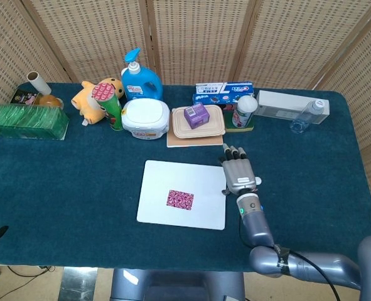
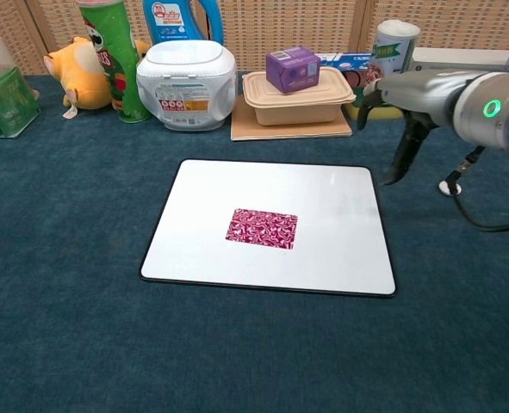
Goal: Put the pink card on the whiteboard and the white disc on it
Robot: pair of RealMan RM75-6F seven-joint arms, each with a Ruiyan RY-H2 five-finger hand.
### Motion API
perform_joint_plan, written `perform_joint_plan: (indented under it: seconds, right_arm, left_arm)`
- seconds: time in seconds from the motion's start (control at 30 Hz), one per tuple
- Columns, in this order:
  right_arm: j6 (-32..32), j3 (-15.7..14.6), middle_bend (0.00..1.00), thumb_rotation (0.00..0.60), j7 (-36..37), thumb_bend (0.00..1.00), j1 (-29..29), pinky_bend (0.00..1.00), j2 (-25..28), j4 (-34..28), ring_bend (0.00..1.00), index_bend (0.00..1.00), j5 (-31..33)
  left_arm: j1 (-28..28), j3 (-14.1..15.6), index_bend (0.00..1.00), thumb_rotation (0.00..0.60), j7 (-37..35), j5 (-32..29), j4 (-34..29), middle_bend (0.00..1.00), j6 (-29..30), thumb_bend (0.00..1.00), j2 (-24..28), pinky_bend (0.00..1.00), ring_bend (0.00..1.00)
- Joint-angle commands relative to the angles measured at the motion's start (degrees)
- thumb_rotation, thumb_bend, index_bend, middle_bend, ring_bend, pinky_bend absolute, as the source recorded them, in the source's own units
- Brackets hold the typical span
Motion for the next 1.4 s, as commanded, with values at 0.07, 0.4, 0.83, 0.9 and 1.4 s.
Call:
perform_joint_plan:
  seconds: [0.07, 0.4, 0.83, 0.9, 1.4]
  right_arm:
    - [-3.5, -2.3, 0.01, 0.587, 4.9, 0.14, -2.4, 0.0, 2.7, 3.3, 0.0, 0.28, -3.2]
    - [-7.8, -5.5, 0.01, 0.584, 10.6, 0.17, -4.8, 0.01, 4.0, 8.9, 0.0, 0.36, -4.5]
    - [-13.5, -6.8, 0.01, 0.585, 18.7, 0.26, -6.4, 0.03, 2.8, 20.0, 0.0, 0.37, -7.5]
    - [-13.9, -6.9, 0.01, 0.586, 19.6, 0.26, -6.7, 0.03, 2.8, 20.6, 0.0, 0.37, -8.1]
    - [-15.4, -7.5, 0.02, 0.585, 24.5, 0.26, -7.8, 0.03, 1.6, 23.1, 0.0, 0.39, -12.8]
  left_arm:
    - [0.1, 0.0, 0.0, 0.6, 0.3, 0.2, -0.2, 0.0, 0.4, 0.07, -0.2, 0.0, 0.0]
    - [0.2, 0.1, 0.0, 0.6, 0.8, 0.3, -0.2, 0.0, 0.5, 0.07, -0.4, 0.0, 0.0]
    - [0.1, 0.2, 0.0, 0.6, 1.6, 0.5, -0.4, 0.0, 0.3, 0.07, -0.7, 0.0, 0.0]
    - [0.1, 0.3, 0.0, 0.6, 1.8, 0.6, -0.4, 0.0, 0.2, 0.07, -0.8, 0.0, 0.0]
    - [0.0, 0.3, 0.0, 0.6, 2.4, 0.5, -0.7, 0.0, 0.1, 0.07, -0.9, 0.0, 0.0]
